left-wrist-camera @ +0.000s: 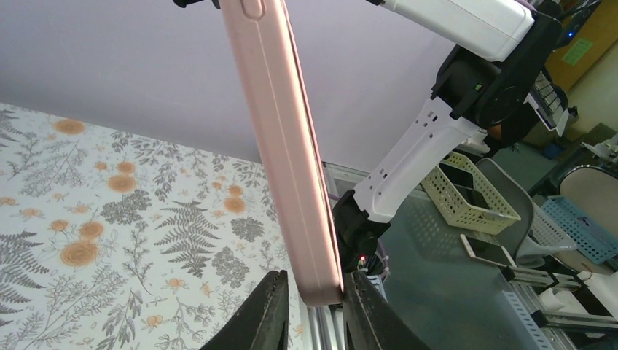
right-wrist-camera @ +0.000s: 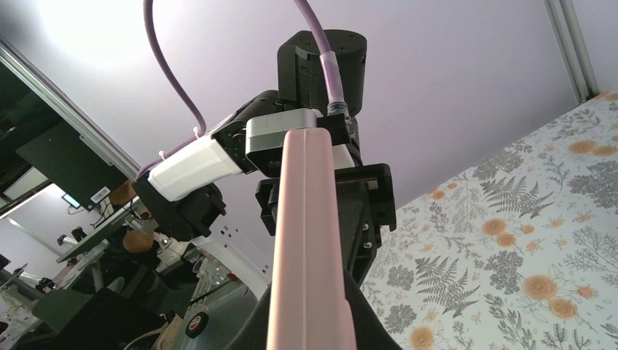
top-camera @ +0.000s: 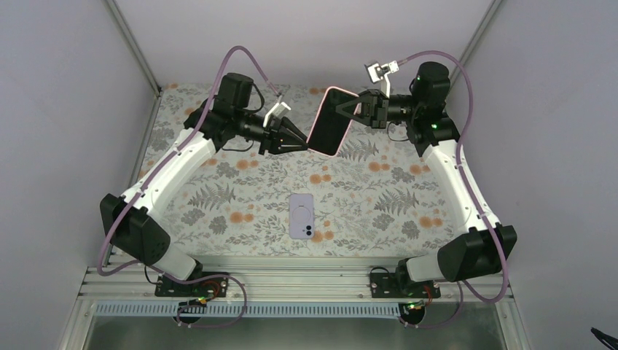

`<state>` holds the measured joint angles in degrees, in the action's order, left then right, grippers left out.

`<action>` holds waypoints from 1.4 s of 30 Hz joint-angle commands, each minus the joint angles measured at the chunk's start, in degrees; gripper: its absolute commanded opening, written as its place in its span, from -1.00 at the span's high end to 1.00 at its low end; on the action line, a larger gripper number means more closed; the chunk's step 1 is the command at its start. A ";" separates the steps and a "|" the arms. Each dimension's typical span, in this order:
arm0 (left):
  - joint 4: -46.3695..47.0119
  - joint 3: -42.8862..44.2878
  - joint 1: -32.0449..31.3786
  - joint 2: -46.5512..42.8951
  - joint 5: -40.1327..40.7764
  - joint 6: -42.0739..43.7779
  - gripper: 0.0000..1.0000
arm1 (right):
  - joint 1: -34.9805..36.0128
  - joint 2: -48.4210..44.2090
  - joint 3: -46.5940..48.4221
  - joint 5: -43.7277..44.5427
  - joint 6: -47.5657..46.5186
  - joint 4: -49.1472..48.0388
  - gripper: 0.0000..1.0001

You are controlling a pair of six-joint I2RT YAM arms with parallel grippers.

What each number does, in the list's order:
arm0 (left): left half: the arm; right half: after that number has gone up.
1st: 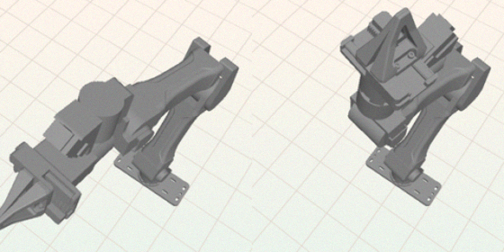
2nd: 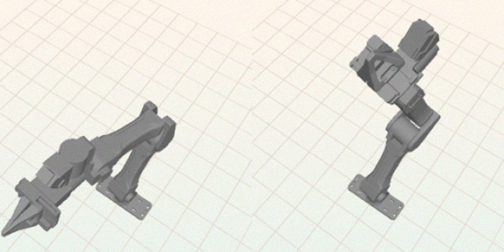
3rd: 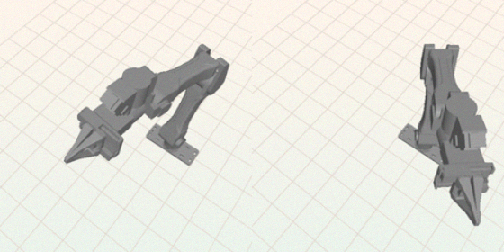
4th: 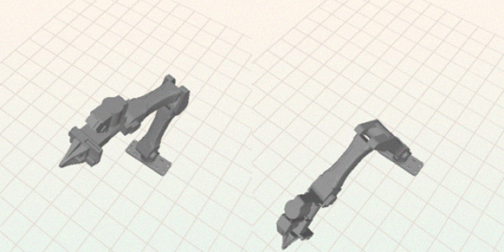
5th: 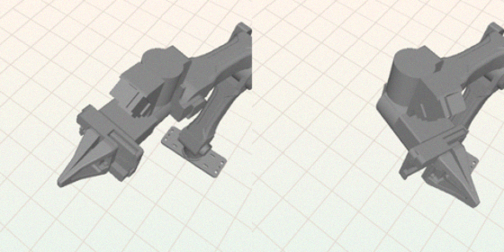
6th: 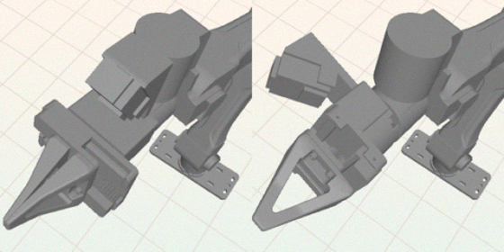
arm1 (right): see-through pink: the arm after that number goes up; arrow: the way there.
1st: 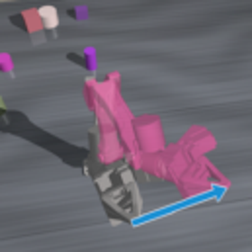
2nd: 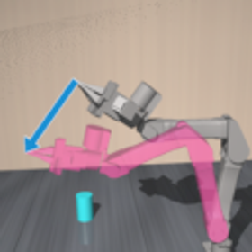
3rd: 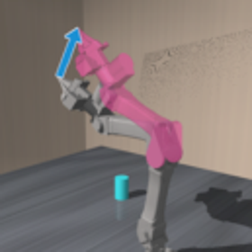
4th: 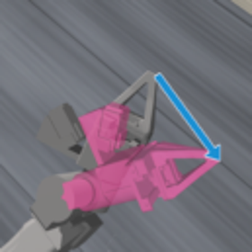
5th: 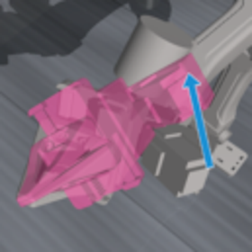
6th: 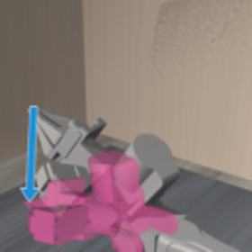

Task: Take the phone out of the phone case
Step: Remove the phone case from the phone.

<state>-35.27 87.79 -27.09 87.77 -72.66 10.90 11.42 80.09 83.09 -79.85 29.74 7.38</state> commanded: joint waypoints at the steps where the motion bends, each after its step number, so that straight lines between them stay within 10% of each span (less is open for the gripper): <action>1: 1.71 -0.97 0.85 1.13 2.46 -0.12 0.60 | -0.05 -1.84 0.00 -3.92 3.92 -4.68 0.93; 42: 12.62 -9.44 5.63 1.71 4.29 -6.98 0.67 | 0.09 -4.20 -1.69 -6.27 9.53 -10.26 0.92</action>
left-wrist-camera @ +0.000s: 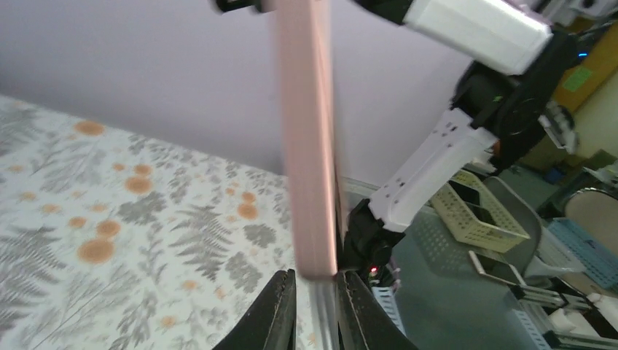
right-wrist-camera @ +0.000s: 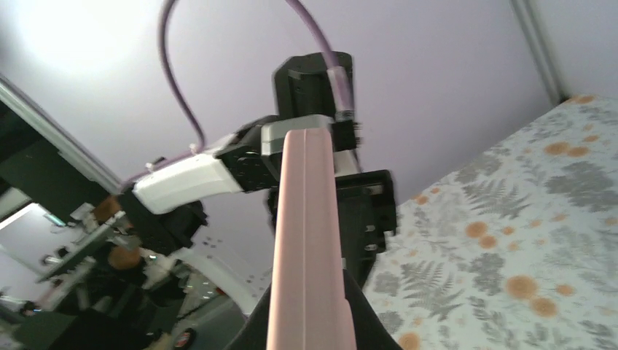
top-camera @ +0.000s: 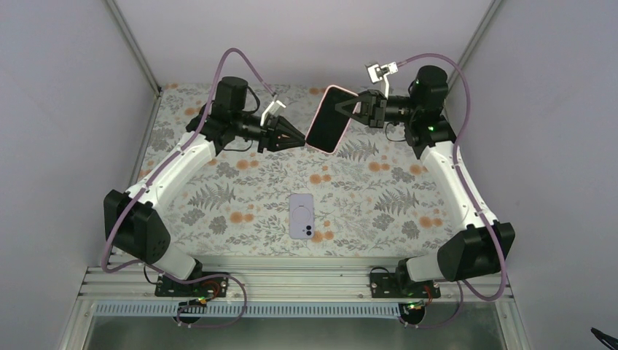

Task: Take the phone out of the phone case
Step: Remove the phone case from the phone.

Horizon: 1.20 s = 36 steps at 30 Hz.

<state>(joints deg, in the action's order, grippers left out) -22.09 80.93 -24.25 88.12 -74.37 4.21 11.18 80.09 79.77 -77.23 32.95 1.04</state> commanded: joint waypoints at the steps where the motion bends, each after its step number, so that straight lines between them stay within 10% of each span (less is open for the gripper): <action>1: -0.37 -2.80 2.92 1.21 5.99 -0.35 0.65 | 0.32 -4.21 1.68 -8.89 6.34 -4.01 0.92; 25: -5.16 2.21 1.06 -5.32 -1.80 5.48 0.01 | -0.61 -2.23 0.72 -4.60 10.42 -8.03 0.92; 36: -1.92 2.89 -2.62 -4.84 0.39 2.09 0.02 | -0.55 -2.48 0.35 -4.90 11.52 -9.32 0.92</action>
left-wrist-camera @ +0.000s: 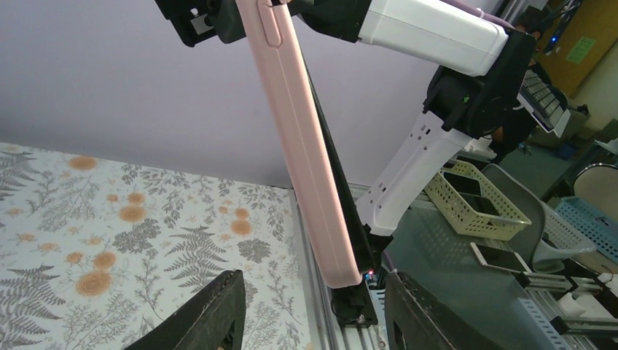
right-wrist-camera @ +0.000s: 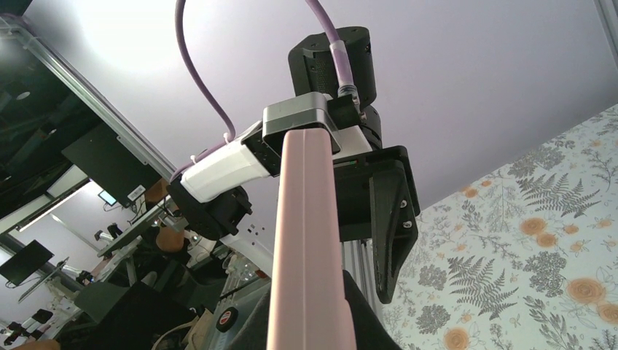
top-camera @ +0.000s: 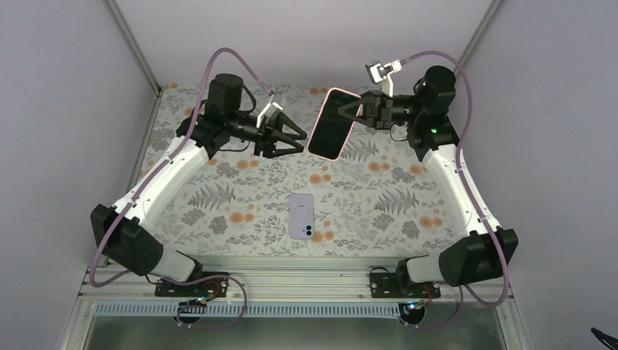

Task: Take the phone out of the phone case
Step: Remove the phone case from the phone.

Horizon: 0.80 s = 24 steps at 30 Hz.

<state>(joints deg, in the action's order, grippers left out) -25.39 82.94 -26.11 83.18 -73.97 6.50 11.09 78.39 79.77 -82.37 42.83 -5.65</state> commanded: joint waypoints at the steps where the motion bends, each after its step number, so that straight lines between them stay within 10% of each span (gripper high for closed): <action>1: 1.47 0.89 -1.05 0.18 0.32 -0.23 0.02 | -0.46 -0.83 0.31 0.23 1.64 -2.69 0.92; 24: 4.46 0.58 -1.68 2.61 4.04 -4.63 0.18 | -0.20 -1.18 0.17 -1.15 1.25 -2.69 0.92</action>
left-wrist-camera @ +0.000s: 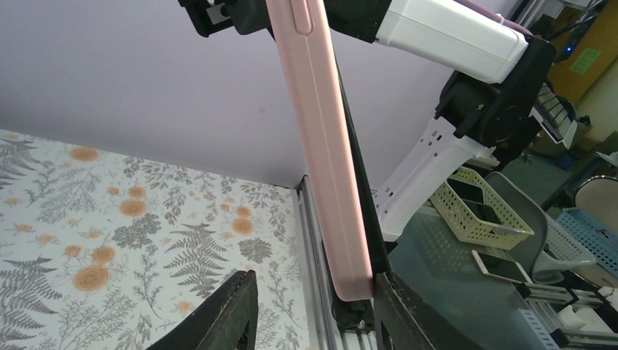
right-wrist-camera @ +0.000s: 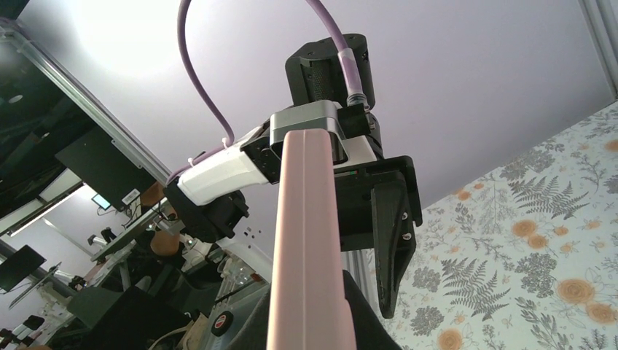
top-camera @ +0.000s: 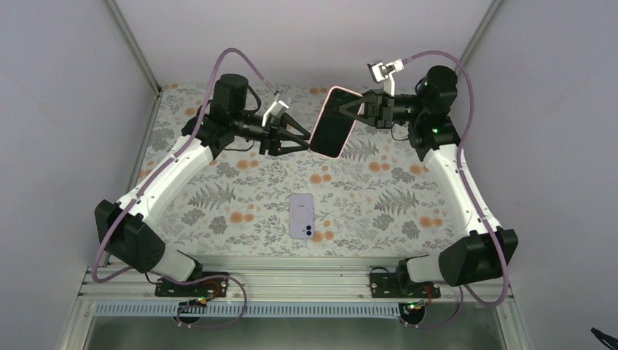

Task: Take the phone out of the phone case
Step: Remove the phone case from the phone.

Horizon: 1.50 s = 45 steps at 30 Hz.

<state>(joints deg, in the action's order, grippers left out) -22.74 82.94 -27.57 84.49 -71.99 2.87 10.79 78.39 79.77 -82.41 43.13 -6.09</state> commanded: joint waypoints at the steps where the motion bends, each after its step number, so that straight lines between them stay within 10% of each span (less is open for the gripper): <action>1: 1.98 0.50 -0.13 1.45 2.36 -1.28 0.19 | 0.21 -1.21 0.14 -1.29 0.98 -2.32 0.92; 14: 3.65 -0.93 1.81 3.90 13.45 -5.89 0.34 | 2.29 -2.05 -0.23 -3.74 0.16 -2.75 0.92; 45: 9.07 -0.50 -1.32 2.91 0.88 -8.97 0.57 | 10.48 2.24 -1.30 -0.48 -23.34 21.24 0.92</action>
<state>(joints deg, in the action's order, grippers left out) -21.39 81.19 -27.18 87.07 -71.83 -4.19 15.81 79.15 78.94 -77.69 22.63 9.34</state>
